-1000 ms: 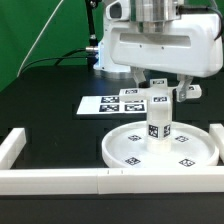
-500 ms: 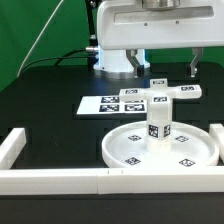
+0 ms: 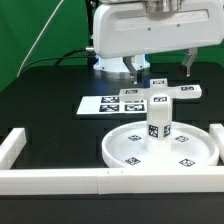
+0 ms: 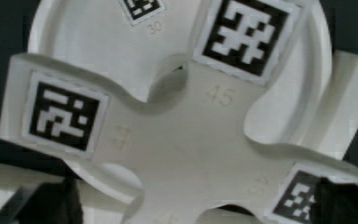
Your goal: Assemble round table
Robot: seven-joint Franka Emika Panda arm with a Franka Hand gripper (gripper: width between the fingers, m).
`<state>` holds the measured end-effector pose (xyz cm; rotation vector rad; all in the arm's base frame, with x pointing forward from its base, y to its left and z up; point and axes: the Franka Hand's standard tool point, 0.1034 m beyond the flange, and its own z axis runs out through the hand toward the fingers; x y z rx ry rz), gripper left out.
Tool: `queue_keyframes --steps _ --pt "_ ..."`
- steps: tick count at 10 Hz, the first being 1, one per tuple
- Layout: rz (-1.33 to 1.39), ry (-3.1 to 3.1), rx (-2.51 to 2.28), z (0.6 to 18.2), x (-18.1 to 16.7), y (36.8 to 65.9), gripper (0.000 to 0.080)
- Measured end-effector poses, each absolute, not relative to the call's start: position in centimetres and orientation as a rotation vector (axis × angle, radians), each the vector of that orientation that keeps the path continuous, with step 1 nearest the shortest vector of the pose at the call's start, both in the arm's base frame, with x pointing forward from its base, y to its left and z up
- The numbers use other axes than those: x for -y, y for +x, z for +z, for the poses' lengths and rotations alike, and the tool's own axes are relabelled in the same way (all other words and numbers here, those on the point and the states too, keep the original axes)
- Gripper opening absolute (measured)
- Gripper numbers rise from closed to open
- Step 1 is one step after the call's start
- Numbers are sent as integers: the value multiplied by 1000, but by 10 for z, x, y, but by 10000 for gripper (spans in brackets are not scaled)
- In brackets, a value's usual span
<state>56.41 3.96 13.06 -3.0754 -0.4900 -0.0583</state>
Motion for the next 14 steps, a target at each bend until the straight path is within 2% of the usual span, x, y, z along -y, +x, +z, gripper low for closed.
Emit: queue_keyframes --steps 3,6,11,13,14 --pt "-26 -2966 1148 125 -51 562 649" --pt "-21 -2980 1110 123 -46 562 649" --pt "-6 -3008 1061 102 -42 561 649" --pt "1 -3013 1047 99 -42 560 649" --pt "1 -3024 1018 99 -41 560 527"
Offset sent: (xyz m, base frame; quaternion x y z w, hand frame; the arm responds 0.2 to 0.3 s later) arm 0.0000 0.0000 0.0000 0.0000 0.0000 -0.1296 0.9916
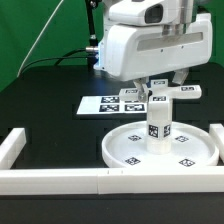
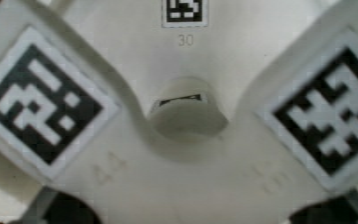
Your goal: Assemble round table
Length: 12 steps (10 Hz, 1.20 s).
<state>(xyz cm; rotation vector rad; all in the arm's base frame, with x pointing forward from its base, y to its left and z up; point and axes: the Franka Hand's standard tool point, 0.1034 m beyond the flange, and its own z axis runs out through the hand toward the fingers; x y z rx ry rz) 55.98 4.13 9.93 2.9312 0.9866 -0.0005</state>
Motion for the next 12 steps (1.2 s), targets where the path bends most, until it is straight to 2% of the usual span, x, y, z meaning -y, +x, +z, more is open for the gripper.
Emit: queue_keyframes --steps 1,5,8,12 --pt "-1 2931 -985 99 -40 560 446" --pt "9 3041 -571 99 -41 560 446" --pt "115 3083 288 98 -42 563 446" --pt "119 3057 684 98 -41 563 448"
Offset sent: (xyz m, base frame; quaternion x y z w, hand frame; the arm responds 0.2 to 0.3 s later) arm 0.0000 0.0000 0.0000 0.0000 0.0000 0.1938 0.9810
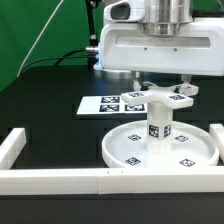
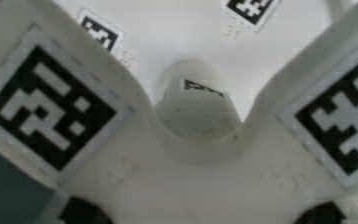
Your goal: Assemble round table
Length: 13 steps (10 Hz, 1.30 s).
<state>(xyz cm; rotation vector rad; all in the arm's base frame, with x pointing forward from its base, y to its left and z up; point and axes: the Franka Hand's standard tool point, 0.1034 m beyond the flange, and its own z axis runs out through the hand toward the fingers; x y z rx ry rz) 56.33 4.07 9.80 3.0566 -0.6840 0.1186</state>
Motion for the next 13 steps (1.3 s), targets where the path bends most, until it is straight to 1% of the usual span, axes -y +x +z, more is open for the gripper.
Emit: queue_keyframes --steps 5,6,8,9,10,11,12,13 --pt "117 2719 1682 96 -39 562 448" --pt "113 2660 1795 96 -39 561 448" --pt "111 2662 1790 96 -39 561 448" --pt "108 2689 1748 97 -40 561 531" --pt "82 2708 1720 103 -43 563 612" --pt "68 2780 1606 112 -44 566 612" --pt "75 2861 1470 120 -45 568 644" --pt "90 2950 1297 128 -46 569 644"
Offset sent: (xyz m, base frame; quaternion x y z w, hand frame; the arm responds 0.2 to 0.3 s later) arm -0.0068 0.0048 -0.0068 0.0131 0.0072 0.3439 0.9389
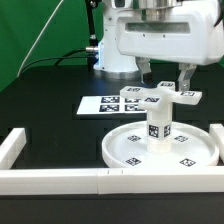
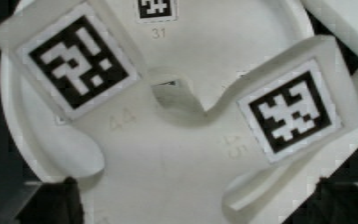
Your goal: Assemble round table
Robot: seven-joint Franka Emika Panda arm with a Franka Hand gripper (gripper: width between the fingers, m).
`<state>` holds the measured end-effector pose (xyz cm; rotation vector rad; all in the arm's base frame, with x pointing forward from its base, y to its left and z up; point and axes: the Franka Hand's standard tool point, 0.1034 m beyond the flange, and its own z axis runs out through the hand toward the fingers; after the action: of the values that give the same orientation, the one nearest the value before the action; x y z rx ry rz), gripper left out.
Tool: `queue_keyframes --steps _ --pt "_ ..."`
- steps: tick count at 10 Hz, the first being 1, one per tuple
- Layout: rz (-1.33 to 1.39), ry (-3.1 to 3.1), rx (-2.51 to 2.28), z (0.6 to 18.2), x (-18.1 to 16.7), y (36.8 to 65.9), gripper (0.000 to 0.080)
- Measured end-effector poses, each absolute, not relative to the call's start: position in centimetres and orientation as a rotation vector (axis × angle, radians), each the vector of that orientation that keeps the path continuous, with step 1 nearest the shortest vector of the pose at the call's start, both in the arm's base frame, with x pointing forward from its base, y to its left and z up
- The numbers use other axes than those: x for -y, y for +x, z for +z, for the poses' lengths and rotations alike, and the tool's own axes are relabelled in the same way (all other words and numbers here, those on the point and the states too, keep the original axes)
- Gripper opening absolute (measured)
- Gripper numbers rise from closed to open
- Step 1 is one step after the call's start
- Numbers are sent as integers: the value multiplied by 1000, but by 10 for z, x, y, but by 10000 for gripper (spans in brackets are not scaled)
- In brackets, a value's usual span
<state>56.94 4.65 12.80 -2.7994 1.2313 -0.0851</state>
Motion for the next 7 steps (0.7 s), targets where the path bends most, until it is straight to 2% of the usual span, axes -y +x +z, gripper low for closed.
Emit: queue_keyframes --steps 3,7 --pt "-122 -3033 -483 131 -46 571 649" --pt "-129 -3100 -49 129 -46 570 649"
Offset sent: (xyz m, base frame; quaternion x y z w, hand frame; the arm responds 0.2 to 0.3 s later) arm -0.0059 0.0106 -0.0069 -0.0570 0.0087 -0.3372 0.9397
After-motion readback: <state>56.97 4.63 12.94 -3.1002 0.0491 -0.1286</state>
